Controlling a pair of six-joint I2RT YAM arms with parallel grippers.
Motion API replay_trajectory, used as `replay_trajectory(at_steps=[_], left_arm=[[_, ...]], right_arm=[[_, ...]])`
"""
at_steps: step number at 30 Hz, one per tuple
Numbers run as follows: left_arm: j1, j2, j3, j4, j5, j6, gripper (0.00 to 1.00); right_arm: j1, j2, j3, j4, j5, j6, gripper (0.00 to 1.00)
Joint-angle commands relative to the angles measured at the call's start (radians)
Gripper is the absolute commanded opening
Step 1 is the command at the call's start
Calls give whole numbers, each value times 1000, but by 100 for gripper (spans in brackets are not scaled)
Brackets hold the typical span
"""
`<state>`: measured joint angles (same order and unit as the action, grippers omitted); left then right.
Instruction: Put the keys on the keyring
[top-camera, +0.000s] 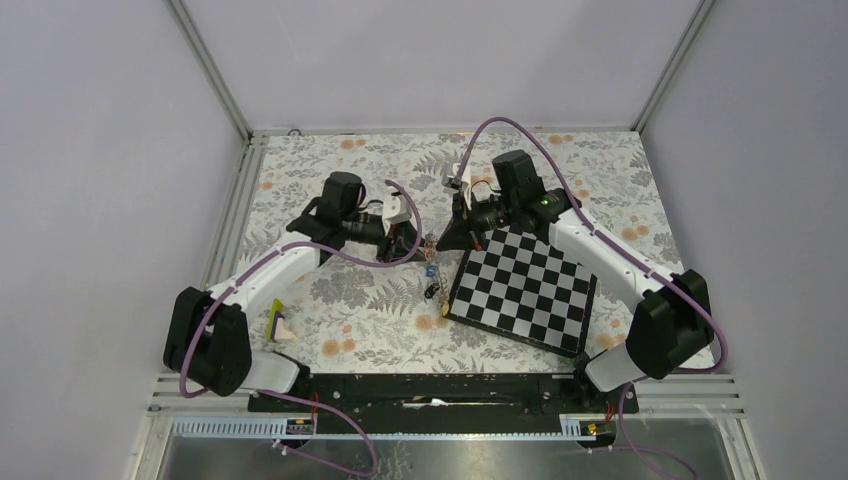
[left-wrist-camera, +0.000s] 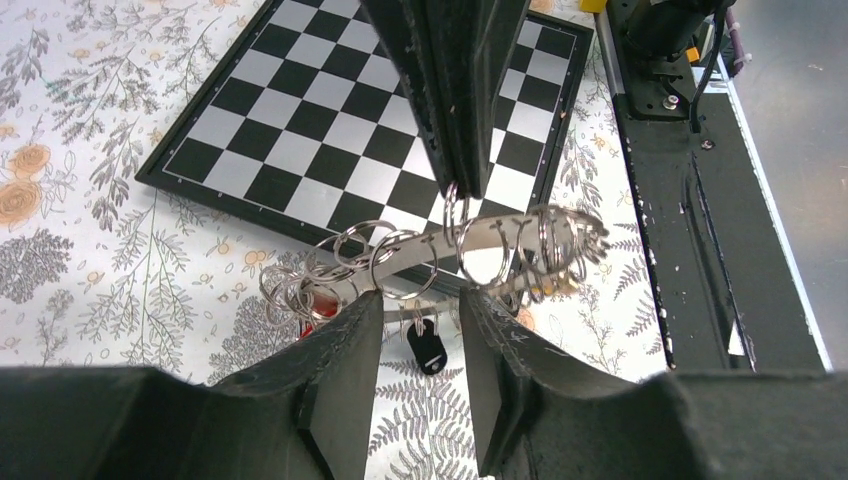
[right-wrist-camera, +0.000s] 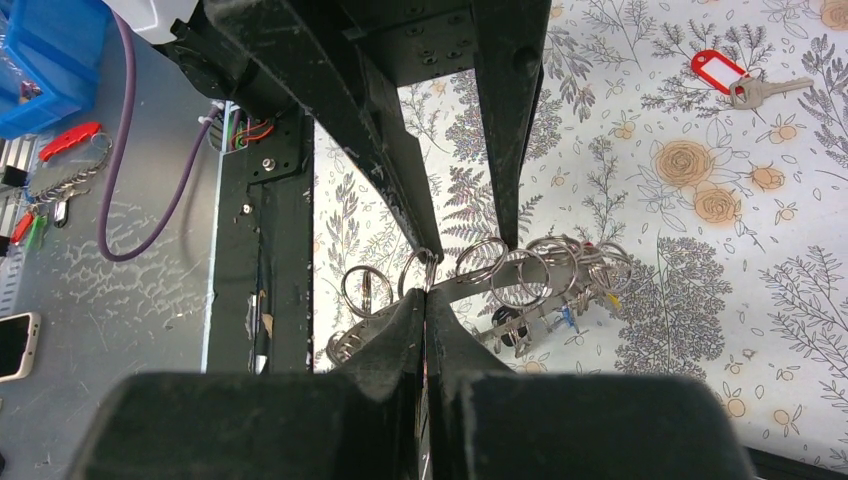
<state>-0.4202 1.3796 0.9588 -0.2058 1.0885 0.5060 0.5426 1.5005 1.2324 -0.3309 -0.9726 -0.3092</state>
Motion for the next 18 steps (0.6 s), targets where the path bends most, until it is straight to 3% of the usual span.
replay_trajectory(at_steps=[1, 18], left_arm=[[-26, -12, 12, 77, -23, -16, 41], [-46, -14, 43, 118, -26, -83, 42]], right_arm=[[-6, -33, 16, 57, -49, 8, 0], [-6, -30, -25, 109, -31, 28, 0]])
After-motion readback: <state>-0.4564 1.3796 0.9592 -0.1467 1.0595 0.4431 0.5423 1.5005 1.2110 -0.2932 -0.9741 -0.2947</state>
